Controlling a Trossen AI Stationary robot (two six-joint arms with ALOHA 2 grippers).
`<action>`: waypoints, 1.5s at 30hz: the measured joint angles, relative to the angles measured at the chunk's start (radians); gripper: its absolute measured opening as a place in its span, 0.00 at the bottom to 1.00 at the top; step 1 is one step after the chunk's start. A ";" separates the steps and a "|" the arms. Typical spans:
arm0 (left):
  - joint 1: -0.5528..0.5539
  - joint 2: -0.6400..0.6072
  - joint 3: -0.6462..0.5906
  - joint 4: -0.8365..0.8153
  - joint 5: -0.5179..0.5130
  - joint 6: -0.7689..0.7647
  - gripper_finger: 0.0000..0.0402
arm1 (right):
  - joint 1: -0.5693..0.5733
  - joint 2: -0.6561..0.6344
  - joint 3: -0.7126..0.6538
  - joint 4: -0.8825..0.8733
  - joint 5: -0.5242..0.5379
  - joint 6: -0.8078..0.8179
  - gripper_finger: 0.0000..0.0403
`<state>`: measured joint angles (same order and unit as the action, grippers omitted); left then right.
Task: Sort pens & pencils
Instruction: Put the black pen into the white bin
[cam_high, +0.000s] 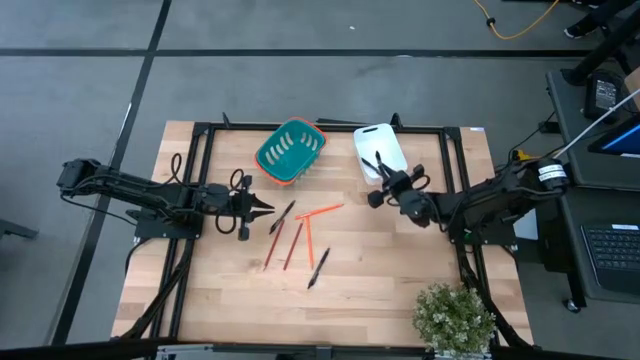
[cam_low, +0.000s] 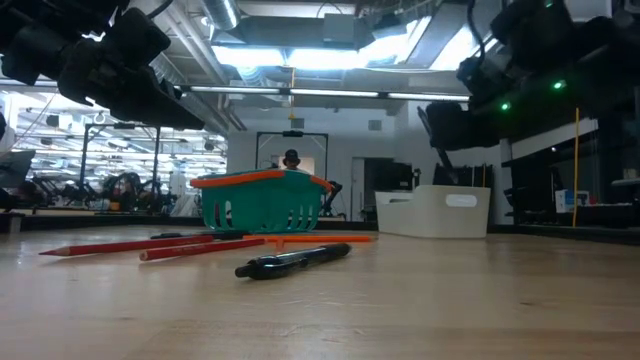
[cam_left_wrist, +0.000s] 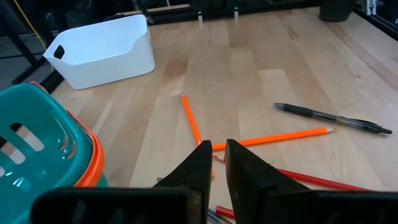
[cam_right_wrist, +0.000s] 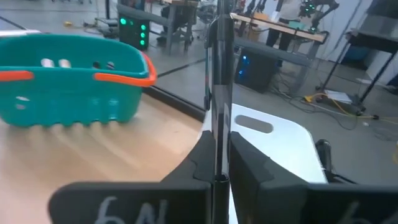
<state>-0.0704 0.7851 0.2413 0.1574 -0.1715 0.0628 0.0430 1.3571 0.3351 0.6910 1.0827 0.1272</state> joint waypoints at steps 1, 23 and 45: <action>0.000 0.000 0.000 0.000 0.000 0.000 0.10 | -0.019 0.000 0.000 0.000 -0.010 -0.004 0.06; 0.000 0.000 -0.001 -0.008 0.000 0.024 0.10 | -0.333 0.000 0.000 0.069 -0.391 -0.084 0.06; 0.000 0.000 -0.001 -0.014 0.000 0.019 0.10 | -0.595 0.001 0.485 -0.992 -0.895 -0.027 0.06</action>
<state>-0.0702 0.7851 0.2401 0.1432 -0.1715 0.0816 -0.5518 1.3579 0.8201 -0.3014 0.1874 0.0998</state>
